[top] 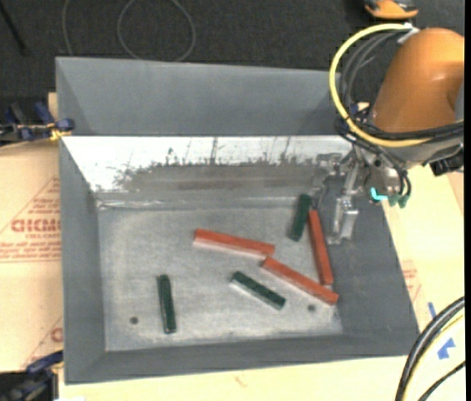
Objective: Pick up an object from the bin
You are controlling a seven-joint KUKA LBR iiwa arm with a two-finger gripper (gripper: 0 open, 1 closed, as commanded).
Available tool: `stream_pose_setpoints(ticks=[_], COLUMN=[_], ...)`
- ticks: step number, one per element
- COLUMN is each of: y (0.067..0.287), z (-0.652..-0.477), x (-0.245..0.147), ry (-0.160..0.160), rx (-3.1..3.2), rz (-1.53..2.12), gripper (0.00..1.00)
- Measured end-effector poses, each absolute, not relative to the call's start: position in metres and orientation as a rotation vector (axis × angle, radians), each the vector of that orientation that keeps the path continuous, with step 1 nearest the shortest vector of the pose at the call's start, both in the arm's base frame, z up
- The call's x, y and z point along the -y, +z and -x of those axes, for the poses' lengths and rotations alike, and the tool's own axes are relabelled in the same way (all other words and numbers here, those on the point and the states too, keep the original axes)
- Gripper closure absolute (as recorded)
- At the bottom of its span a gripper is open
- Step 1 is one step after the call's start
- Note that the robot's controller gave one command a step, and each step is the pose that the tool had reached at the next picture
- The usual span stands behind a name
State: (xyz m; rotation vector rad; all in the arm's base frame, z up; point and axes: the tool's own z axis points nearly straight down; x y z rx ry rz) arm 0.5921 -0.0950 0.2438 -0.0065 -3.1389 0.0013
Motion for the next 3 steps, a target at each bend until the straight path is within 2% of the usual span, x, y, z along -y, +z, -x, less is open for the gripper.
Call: stream_pose_setpoints(ticks=[1,2,3], y=[0.066,0.102,0.105], z=[-0.632,-0.595,-0.582], x=[0.019,-0.004,0.004], ry=[-0.002,-0.003,-0.001], rx=[3.136,3.145,3.133], rz=[-0.154,0.036,0.219], gripper=[0.0,0.0,0.0])
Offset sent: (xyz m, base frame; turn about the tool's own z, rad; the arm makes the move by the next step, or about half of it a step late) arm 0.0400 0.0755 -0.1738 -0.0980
